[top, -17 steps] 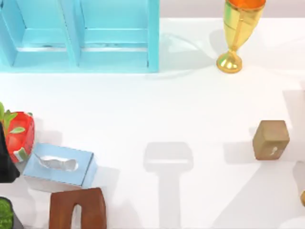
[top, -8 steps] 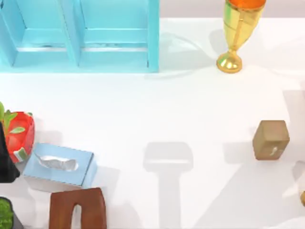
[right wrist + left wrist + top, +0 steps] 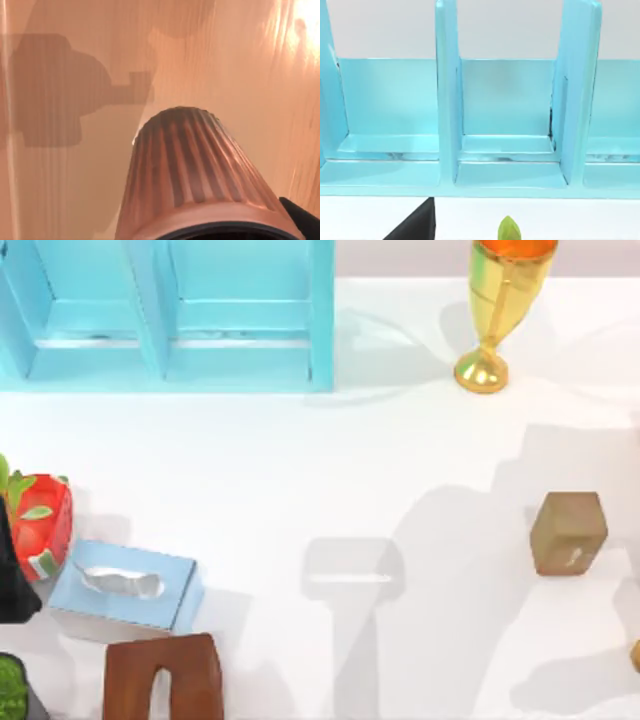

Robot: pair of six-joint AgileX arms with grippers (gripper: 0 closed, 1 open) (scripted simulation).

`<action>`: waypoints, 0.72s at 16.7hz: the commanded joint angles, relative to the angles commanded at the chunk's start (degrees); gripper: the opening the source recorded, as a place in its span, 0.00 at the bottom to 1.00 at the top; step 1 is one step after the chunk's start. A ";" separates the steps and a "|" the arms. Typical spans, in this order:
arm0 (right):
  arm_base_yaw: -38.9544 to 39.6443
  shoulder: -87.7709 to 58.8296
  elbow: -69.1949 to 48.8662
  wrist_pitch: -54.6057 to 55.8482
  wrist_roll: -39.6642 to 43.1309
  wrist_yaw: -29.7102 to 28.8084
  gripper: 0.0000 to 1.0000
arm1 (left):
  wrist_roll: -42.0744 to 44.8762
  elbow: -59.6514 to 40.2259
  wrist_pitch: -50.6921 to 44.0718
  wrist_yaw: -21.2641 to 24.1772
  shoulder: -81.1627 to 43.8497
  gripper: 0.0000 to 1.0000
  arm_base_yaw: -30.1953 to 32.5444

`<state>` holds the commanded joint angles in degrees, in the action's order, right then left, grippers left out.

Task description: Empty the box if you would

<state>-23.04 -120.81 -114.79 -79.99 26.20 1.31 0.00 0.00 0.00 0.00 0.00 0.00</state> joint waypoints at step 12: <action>-2.83 1.31 -3.01 -9.20 -1.51 -1.38 0.00 | 0.00 0.00 0.00 0.00 0.00 1.00 0.00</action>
<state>-25.86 -119.51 -117.79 -89.19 24.69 -0.08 0.00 0.00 0.00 0.00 0.00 0.00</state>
